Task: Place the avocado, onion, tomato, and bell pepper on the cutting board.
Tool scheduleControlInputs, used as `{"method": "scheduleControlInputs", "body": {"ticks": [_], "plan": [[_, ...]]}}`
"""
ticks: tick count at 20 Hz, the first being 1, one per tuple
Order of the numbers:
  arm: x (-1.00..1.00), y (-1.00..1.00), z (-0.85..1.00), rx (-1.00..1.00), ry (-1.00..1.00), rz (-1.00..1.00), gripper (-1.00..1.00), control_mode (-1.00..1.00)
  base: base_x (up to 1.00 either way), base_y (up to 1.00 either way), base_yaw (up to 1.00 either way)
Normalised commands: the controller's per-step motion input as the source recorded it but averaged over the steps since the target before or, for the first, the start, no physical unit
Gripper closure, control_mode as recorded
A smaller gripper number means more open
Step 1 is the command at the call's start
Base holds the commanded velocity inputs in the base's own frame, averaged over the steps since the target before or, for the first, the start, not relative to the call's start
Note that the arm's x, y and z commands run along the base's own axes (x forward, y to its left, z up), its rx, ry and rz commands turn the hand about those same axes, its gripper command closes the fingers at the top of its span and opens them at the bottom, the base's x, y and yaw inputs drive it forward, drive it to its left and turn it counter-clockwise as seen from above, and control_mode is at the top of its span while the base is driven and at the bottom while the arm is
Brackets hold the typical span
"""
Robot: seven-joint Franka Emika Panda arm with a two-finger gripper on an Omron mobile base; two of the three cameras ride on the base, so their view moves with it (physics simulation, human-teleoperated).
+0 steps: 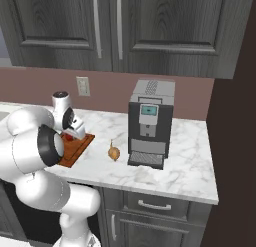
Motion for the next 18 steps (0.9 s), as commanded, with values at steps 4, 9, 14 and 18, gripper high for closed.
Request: {"method": "scheduleControlInputs", "body": {"ticks": [4,9,14,18], "plan": [[0.01,0.0,-0.05,0.0,0.0,0.0,1.0,-1.0,0.0,0.0,0.0],[0.04,0.0,-0.32,-0.01,0.0,0.0,1.0,-1.0,0.0,0.0,0.0],[0.24,0.0,-0.19,0.0,-0.02,0.0,1.0,-1.0,0.0,0.0,0.0],[0.41,0.0,-0.02,0.0,-0.03,-0.01,1.0,-1.0,0.0,0.0,0.0]]}}
